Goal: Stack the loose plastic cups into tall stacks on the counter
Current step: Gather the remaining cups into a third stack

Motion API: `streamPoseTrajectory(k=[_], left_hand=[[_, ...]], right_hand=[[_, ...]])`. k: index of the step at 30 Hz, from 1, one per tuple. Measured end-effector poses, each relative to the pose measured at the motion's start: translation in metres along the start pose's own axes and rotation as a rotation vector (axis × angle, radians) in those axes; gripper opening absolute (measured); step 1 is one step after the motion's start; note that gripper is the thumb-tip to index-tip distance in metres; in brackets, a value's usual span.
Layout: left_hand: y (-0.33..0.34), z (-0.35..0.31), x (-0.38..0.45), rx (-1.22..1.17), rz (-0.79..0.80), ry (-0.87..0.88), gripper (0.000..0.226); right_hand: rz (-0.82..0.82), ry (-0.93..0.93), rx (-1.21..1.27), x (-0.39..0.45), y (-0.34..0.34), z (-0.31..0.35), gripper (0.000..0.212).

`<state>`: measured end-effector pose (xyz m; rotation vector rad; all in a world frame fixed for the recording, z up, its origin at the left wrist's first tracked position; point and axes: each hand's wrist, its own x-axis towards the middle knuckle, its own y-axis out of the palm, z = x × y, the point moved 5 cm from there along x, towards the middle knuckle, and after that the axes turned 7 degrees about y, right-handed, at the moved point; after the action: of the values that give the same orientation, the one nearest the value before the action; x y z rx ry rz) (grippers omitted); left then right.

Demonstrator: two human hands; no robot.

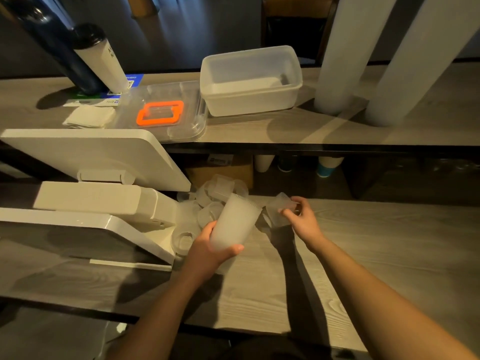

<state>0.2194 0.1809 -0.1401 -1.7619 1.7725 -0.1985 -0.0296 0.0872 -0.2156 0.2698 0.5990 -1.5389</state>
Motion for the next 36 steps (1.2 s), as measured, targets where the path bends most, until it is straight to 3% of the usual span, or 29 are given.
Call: streamPoseTrajectory(k=[5,9,19,36], left_hand=[[0.005,0.003,-0.006,-0.007,0.042,-0.039,0.092],[0.007,-0.001,-0.007,0.029,0.063,-0.011,0.088],[-0.002,0.000,-0.011,0.080,0.066,0.003,0.091],[-0.017,0.014,-0.017,0.121,0.015,0.035,0.094]], right_hand=[[0.200,-0.059,0.254,-0.029,-0.002,0.032,0.036],[0.266,-0.137,0.208,-0.048,0.004,0.057,0.042],[0.293,-0.301,-0.044,-0.074,0.023,0.089,0.046],[0.247,-0.343,-0.133,-0.073,0.048,0.091,0.034]])
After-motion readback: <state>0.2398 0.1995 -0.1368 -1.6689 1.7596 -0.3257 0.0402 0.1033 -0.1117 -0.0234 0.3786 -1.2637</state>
